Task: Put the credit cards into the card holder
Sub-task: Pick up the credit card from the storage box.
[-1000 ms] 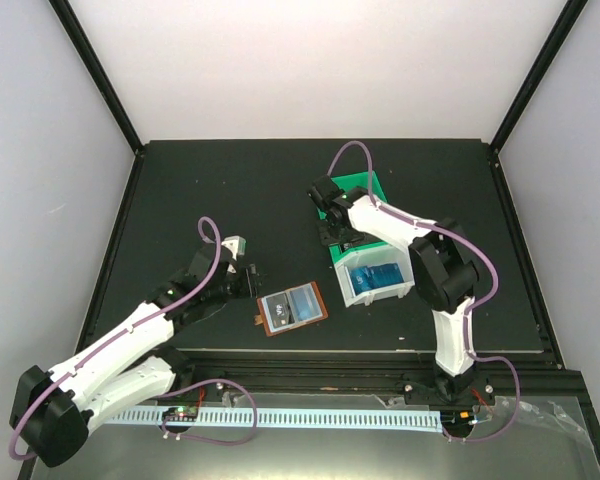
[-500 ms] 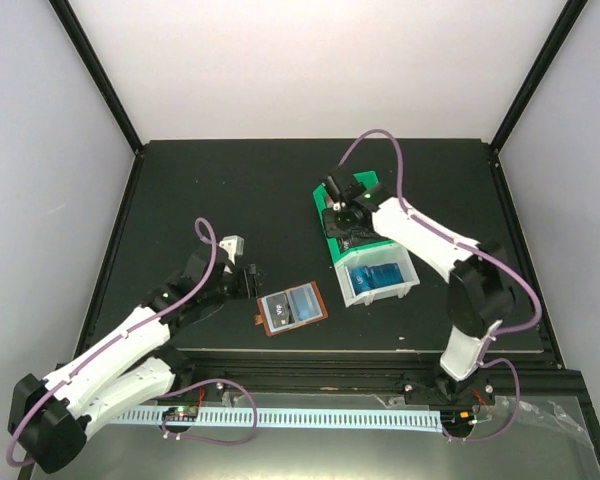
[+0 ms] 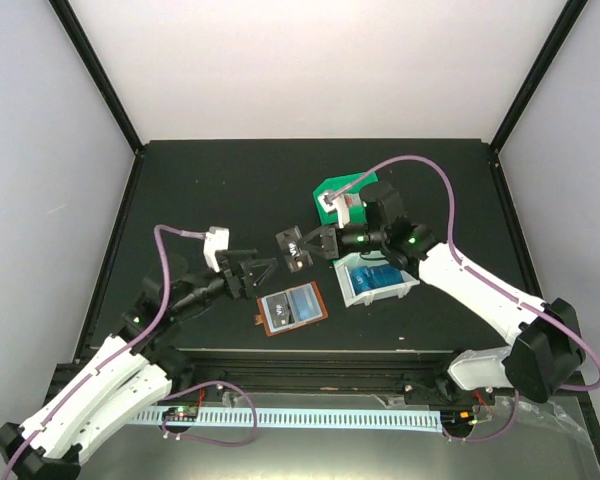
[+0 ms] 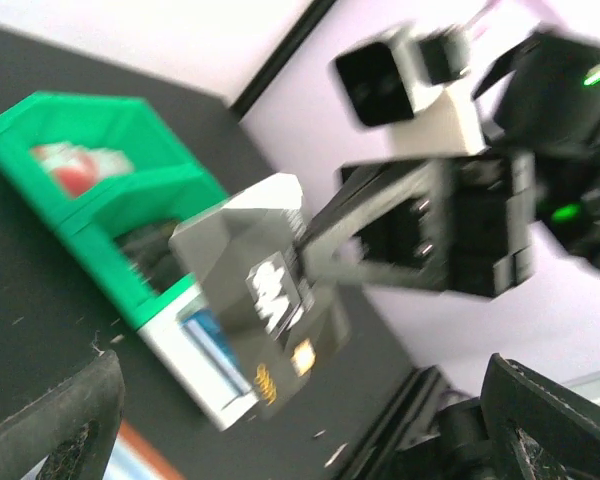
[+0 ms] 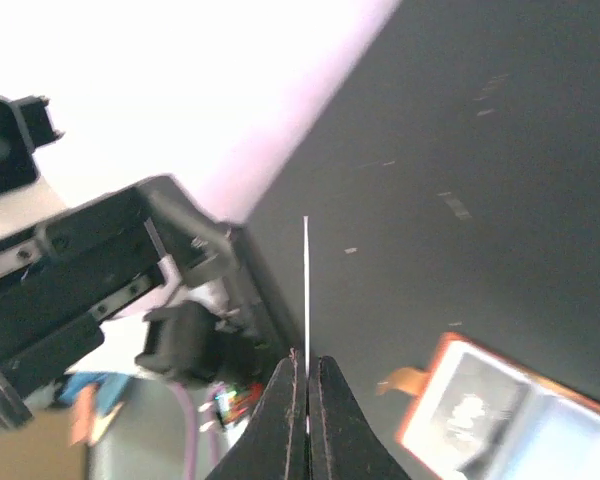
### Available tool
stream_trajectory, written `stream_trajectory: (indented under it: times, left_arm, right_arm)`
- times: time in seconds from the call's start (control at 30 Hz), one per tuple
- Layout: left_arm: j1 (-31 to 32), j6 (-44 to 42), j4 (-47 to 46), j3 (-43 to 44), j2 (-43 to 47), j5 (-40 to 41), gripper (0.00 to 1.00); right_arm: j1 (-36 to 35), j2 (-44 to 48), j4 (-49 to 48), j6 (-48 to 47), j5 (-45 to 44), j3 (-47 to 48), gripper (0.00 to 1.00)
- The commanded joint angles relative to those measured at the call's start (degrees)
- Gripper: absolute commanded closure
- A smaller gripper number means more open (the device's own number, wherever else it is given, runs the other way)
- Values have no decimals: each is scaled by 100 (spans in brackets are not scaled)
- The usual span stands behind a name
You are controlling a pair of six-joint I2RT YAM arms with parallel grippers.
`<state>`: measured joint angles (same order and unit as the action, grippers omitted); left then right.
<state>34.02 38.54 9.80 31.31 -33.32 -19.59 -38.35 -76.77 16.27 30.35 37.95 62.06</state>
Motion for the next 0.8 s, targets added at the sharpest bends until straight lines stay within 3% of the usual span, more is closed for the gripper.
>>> stream_trajectory:
  times: [0.0, 0.17, 0.3, 0.43, 0.77]
  left_arm:
    - [-39, 536, -1059, -92, 249, -649, 1]
    - [-44, 1162, -1436, -150, 24, -1051, 5]
    - [-20, 1592, -1910, -278, -120, -1299, 28]
    - [-21, 2043, -2617, -528, -143, -1492, 43]
    - [-20, 2275, -2902, -941, -63, -1696, 93]
  right_arm:
    - [-233, 303, -1974, 909, 1548, -398, 99]
    - [-369, 511, -2464, 1249, 1691, -603, 99]
    - [-373, 621, -2852, 1525, 1766, -773, 99]
    - [-374, 662, -2905, 1617, 1613, -854, 99]
    - [-375, 569, -3308, 1887, 1382, -1007, 99]
